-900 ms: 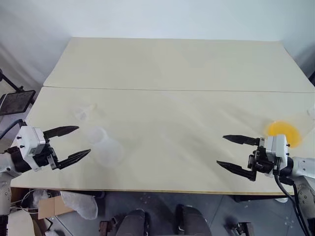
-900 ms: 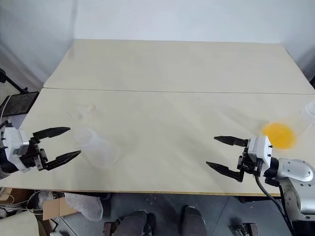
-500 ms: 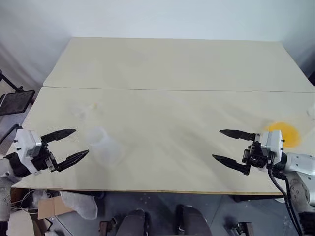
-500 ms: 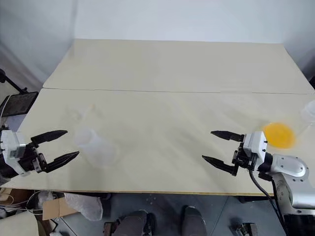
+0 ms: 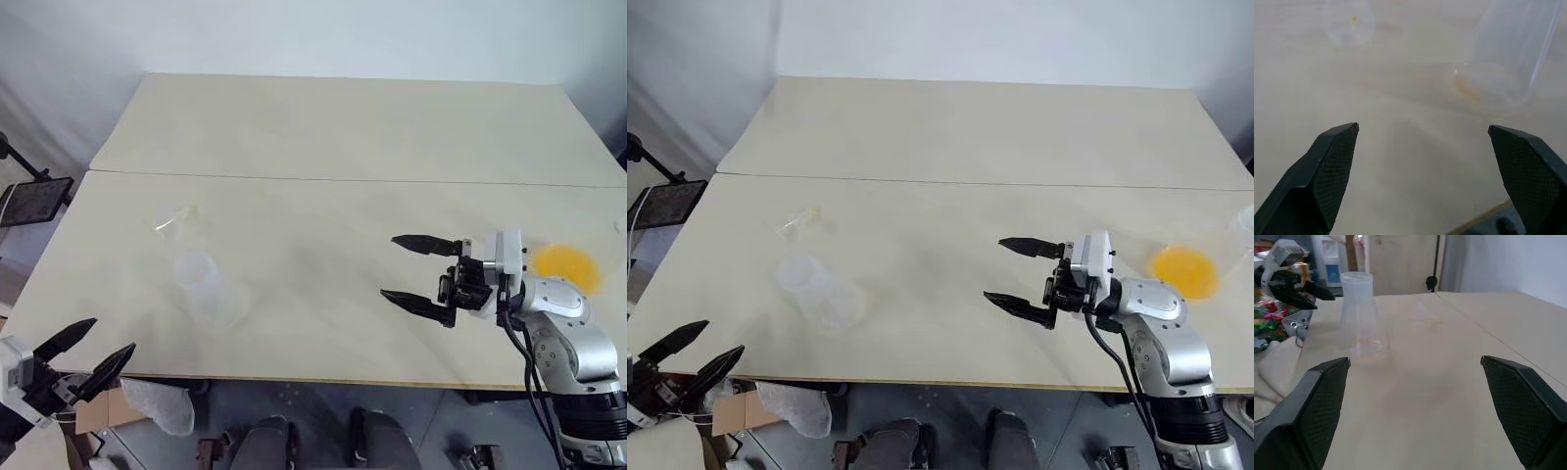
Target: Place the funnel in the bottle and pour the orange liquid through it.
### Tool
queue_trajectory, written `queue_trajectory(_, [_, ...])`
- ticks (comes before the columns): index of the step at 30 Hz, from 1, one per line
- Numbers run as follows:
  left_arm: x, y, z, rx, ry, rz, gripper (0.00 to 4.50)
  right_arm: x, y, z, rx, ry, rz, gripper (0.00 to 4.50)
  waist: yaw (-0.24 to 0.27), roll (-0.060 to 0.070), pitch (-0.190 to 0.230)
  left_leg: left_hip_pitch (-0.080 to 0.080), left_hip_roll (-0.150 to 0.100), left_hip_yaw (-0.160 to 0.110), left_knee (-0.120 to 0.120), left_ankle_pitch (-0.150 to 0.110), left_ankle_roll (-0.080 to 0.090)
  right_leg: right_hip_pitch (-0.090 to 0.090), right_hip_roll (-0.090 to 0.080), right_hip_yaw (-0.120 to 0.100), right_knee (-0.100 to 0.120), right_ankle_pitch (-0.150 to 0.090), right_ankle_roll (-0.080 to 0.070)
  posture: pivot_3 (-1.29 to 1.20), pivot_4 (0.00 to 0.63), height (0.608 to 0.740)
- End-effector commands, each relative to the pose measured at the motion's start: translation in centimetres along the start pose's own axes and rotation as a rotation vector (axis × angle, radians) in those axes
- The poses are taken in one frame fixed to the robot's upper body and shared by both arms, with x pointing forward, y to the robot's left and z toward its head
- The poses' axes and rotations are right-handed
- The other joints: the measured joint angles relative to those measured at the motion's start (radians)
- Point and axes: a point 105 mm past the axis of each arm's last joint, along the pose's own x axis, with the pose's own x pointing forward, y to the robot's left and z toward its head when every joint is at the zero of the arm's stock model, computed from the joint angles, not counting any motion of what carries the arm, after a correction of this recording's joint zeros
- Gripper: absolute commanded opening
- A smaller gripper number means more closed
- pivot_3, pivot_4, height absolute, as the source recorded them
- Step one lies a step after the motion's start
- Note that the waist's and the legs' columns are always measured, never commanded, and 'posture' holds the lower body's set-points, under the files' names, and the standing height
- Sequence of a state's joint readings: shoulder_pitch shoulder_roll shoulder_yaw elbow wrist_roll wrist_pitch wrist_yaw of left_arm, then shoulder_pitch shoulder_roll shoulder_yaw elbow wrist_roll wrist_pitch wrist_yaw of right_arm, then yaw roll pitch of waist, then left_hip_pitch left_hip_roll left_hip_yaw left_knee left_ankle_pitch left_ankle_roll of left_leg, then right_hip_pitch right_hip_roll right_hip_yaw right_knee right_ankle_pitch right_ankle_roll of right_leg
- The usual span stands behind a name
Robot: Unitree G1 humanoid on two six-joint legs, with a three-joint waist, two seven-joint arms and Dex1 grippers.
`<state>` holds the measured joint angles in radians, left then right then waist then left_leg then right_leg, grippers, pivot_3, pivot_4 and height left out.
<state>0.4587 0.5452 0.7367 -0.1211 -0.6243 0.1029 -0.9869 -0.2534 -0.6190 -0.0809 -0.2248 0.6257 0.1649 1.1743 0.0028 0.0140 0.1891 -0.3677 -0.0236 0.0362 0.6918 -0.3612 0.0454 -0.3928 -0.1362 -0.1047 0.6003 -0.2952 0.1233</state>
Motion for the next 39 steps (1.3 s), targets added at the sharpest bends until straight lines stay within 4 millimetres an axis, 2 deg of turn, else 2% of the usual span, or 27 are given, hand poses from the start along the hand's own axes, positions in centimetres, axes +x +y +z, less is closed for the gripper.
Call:
queue_trajectory(1, [1.0, -2.1, 2.4, 0.022, -0.079, -0.086, 4.5, 0.0, 0.3, 0.8, -0.015, -0.005, 0.039, 4.49, 0.001, -0.001, 0.0, 0.0, 0.0, 0.0, 0.0, 0.0, 0.0, 0.0, 0.0, 0.0, 0.0, 0.0, 0.0, 0.0, 0.15, 0.74])
queue_trajectory(6, [4.8, -5.1, 5.8, 0.02, -0.173, -0.244, 4.5, -0.9, 0.0, -0.1, -0.001, 0.045, 0.012, 4.49, 0.0, 0.0, 0.0, 0.0, 0.0, 0.0, 0.0, 0.0, 0.0, 0.0, -0.001, 0.0, 0.0, 0.0, 0.0, 0.0, 0.15, 0.74])
queue_trajectory(8, [6.1, -5.6, 6.6, 0.03, -0.188, -0.277, 4.5, -1.3, 0.0, -0.4, 0.002, 0.058, 0.005, 4.49, -0.001, 0.0, 0.0, 0.0, 0.0, 0.0, 0.001, 0.0, 0.0, 0.0, -0.001, 0.0, 0.002, 0.0, 0.0, 0.0, 0.15, 0.74])
queue_trajectory(15, [9.7, -5.8, 6.7, 0.003, -0.155, -0.332, 4.5, -1.6, 0.3, -0.5, 0.0, 0.059, -0.019, 4.49, -0.005, 0.0, 0.0, 0.0, 0.0, 0.001, 0.001, 0.0, 0.0, 0.0, 0.003, 0.0, 0.006, 0.0, 0.0, 0.0, 0.15, 0.74])
queue_trajectory(20, [11.3, -6.3, 6.7, -0.027, -0.147, -0.391, 4.5, -1.7, 0.4, -0.4, -0.006, 0.059, -0.044, 4.49, -0.003, 0.0, 0.0, 0.0, 0.0, 0.001, 0.002, 0.0, 0.0, 0.0, 0.003, 0.0, 0.007, 0.0, 0.0, 0.0, 0.15, 0.74])
queue_trajectory(23, [11.4, -6.3, 6.7, -0.052, -0.133, -0.419, 3.94, -1.9, 0.4, -0.4, -0.012, 0.062, -0.067, 4.5, -0.002, 0.0, 0.0, 0.0, 0.0, 0.0, 0.003, 0.0, 0.0, 0.0, 0.003, 0.0, 0.007, 0.0, 0.0, 0.0, 0.15, 0.74])
queue_trajectory(26, [11.1, -6.3, 6.9, -0.048, -0.128, -0.43, 3.05, -2.2, 0.6, -0.4, -0.01, 0.063, -0.084, 4.5, -0.001, 0.0, 0.0, 0.0, 0.0, 0.0, 0.003, 0.0, 0.0, 0.0, 0.003, 0.0, 0.007, 0.0, 0.0, 0.0, 0.15, 0.74])
queue_trajectory(29, [11.1, -6.5, 7.1, -0.028, -0.12, -0.457, 2.36, -2.4, 0.8, -0.6, -0.007, 0.067, -0.098, 4.5, -0.001, 0.0, 0.0, 0.0, 0.0, 0.001, 0.003, 0.0, 0.0, 0.001, 0.003, 0.0, 0.007, 0.0, 0.0, 0.0, 0.15, 0.74])
queue_trajectory(33, [12.1, -6.9, 7.9, 0.016, -0.138, -0.488, 2.34, -2.7, 0.8, -0.8, -0.007, 0.074, -0.13, 4.5, 0.006, 0.0, 0.0, 0.0, 0.0, 0.0, 0.004, 0.0, 0.0, 0.001, 0.003, 0.0, 0.007, 0.0, 0.0, 0.0, 0.15, 0.74])
queue_trajectory(37, [14.8, -8.5, 10.9, 0.021, -0.222, -0.587, 2.34, -4.0, 0.8, -1.0, -0.017, 0.094, -0.21, 4.5, 0.027, -0.001, 0.0, -0.001, -0.001, 0.0, 0.006, 0.0, 0.0, 0.001, 0.004, -0.001, 0.009, 0.0, 0.0, 0.0, 0.15, 0.74])
queue_trajectory(39, [17.4, -10.3, 12.7, 0.055, -0.269, -0.681, 2.34, -5.2, 1.1, -1.1, -0.024, 0.115, -0.28, 4.5, 0.033, 0.0, 0.0, 0.0, -0.002, 0.0, 0.007, 0.0, 0.0, 0.001, 0.004, 0.0, 0.01, 0.0, 0.0, 0.0, 0.15, 0.74])
